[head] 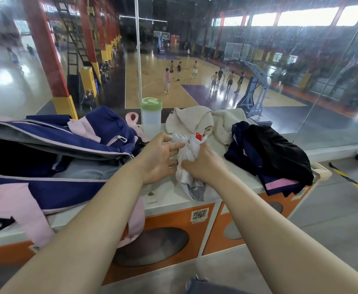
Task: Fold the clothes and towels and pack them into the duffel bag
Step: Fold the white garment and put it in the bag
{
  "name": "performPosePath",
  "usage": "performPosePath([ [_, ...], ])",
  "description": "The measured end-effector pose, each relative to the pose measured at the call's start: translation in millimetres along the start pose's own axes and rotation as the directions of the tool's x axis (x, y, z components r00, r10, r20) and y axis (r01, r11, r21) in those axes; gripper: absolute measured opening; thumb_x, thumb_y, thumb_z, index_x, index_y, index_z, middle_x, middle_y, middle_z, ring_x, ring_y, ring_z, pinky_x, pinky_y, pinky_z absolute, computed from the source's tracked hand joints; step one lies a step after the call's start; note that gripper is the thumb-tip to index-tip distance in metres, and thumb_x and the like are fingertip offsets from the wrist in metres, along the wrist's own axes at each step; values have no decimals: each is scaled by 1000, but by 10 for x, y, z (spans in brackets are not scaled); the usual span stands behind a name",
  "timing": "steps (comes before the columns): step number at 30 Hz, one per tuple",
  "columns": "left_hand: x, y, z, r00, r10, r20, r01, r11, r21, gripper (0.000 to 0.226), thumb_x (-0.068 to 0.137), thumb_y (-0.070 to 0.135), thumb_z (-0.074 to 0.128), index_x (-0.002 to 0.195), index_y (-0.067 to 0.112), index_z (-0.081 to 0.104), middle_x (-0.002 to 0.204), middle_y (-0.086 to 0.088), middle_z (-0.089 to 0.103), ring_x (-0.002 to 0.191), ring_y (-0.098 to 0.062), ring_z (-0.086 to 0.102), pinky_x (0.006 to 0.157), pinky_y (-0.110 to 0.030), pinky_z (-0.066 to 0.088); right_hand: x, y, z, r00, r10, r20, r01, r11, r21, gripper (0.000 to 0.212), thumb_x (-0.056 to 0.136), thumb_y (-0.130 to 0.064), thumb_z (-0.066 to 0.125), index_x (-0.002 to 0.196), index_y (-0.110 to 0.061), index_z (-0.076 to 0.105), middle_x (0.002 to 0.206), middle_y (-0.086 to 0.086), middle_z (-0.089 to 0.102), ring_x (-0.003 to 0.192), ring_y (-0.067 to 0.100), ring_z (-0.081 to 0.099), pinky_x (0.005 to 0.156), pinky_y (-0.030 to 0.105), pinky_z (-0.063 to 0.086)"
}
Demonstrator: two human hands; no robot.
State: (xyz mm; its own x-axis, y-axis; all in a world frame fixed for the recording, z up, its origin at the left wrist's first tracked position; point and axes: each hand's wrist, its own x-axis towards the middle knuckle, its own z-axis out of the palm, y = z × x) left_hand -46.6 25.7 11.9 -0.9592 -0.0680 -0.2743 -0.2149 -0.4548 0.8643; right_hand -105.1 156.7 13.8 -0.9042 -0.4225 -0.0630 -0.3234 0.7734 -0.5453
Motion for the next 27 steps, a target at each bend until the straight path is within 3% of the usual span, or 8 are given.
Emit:
performPosePath([
  [4,-47,32,-36,997,16,-78,-4,988,151,47,96,35,33,129,12,57,133,-9,59,120,-28,55,108,-43,40,-5,44,-23,995,-6,-104,3,1000,-28,52,90,-31,50,137,-15,34,103,4,54,91,26,56,70,34,48],
  [8,-278,289,-185,949,239,-203,-90,828,553,25,98,23,45,118,24,60,127,2,60,119,-14,55,107,-37,44,-16,36,-82,986,-55,-159,47,997,-53,40,91,-32,48,128,-18,43,111,7,61,90,26,56,70,33,46],
  [11,-613,610,-364,885,443,-147,-98,484,870,31,97,20,51,126,27,56,128,8,58,116,-7,54,104,-29,41,-43,-59,-116,985,-80,-154,82,997,5,38,90,-30,49,125,-19,46,110,5,61,95,27,58,77,34,48],
  [13,-890,840,-503,866,485,-118,2,234,972,35,95,21,54,129,30,55,124,14,57,113,-6,52,96,-25,39,-74,-139,-128,984,-95,-151,105,993,57,33,88,-27,49,121,-18,49,102,3,60,90,25,57,73,33,45],
  [16,-1290,1091,-747,862,454,-228,285,-61,957,52,82,49,60,131,35,52,129,7,59,118,-18,52,100,-36,39,-139,-307,-127,980,-130,-154,150,980,131,20,87,-22,49,107,-19,51,91,1,59,80,21,54,63,30,41],
  [18,-1501,1170,-908,834,414,-365,474,-200,857,69,77,54,67,138,30,47,140,-1,52,127,-25,46,105,-38,35,-191,-449,-90,980,-154,-130,177,967,184,15,88,-17,49,102,-15,52,84,1,55,77,20,53,59,28,40],
  [22,-1823,1203,-1215,773,367,-517,611,-212,762,85,78,35,78,149,26,33,150,-5,41,136,-28,36,108,-36,29,-260,-725,62,965,-230,-122,252,944,211,13,88,-12,51,99,-9,54,82,2,55,72,17,49,53,23,33],
  [27,-1895,1052,-1709,738,427,-523,647,-228,728,70,77,30,71,141,34,43,139,-7,51,125,-29,46,104,-41,39,-267,-1035,237,953,-273,-133,299,918,259,10,84,-14,51,94,-12,51,82,1,55,70,17,49,52,25,31],
])
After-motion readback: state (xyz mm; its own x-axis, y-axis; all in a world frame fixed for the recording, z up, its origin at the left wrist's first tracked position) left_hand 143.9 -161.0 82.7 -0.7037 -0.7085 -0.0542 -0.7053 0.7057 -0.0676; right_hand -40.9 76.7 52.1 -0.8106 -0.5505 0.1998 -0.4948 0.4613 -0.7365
